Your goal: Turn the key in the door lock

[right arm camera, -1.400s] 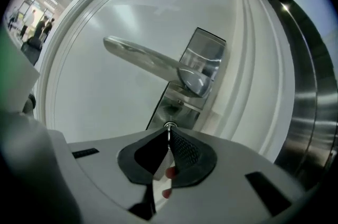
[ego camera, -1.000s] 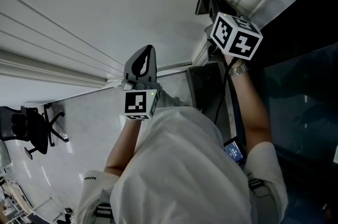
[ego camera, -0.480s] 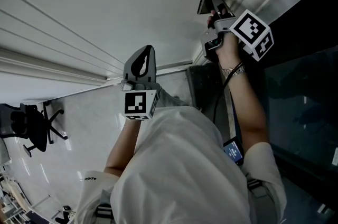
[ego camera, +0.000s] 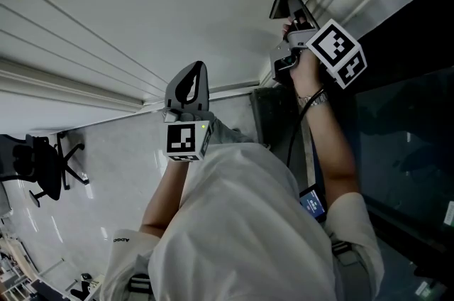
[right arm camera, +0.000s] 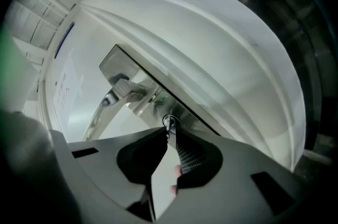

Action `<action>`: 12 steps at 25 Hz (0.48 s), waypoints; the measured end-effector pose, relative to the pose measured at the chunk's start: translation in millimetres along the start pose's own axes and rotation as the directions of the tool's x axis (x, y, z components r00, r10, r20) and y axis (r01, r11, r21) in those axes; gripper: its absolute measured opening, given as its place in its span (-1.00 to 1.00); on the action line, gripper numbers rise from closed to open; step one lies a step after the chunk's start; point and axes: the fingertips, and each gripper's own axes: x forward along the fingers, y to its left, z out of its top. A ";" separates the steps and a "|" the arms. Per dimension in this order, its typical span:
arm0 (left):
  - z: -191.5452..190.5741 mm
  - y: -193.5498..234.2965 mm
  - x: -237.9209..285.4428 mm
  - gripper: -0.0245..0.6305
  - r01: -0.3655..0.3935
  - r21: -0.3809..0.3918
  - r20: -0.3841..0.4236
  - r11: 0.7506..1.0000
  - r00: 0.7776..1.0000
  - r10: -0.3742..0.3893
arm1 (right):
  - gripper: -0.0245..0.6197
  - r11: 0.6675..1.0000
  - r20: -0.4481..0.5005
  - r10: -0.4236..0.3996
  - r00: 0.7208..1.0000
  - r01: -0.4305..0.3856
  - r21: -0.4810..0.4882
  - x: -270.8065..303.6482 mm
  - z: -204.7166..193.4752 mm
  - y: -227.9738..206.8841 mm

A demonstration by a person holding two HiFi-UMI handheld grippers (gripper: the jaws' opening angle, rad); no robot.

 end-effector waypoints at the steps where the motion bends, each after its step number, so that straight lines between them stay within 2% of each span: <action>1: -0.6 0.7 -0.3 -0.90 -0.001 -0.001 -0.002 1.000 1.000 0.001 | -0.84 0.998 0.002 -0.014 1.000 0.014 -0.054 -2.1 -1.9 0.8; 4: -2.7 -1.0 -1.3 -0.89 0.004 -0.008 -0.006 1.000 1.000 -0.004 | -0.71 0.964 0.002 -0.028 1.000 0.028 -0.266 -9.5 -10.6 8.3; 6: -3.4 -2.1 -1.2 -0.90 0.009 -0.007 0.001 1.000 1.000 -0.009 | -0.66 0.901 -0.030 -0.038 0.999 0.021 -0.434 -10.4 -20.4 12.6; 8: -4.9 -2.7 -1.4 -0.90 0.011 -0.005 0.005 1.000 1.000 -0.011 | -0.58 0.795 -0.071 -0.080 0.994 0.021 -0.607 -7.8 -31.4 10.7; 10: -4.9 -4.3 -2.0 -0.89 0.015 -0.004 0.011 1.000 1.000 -0.015 | -0.56 0.662 -0.072 -0.127 0.989 0.030 -0.749 -7.6 -35.6 4.2; 12: -6.0 -5.0 -3.0 -0.89 0.018 -0.007 0.000 1.000 1.000 -0.018 | -0.55 0.532 -0.049 -0.161 0.986 0.045 -0.845 -10.1 -33.3 -2.8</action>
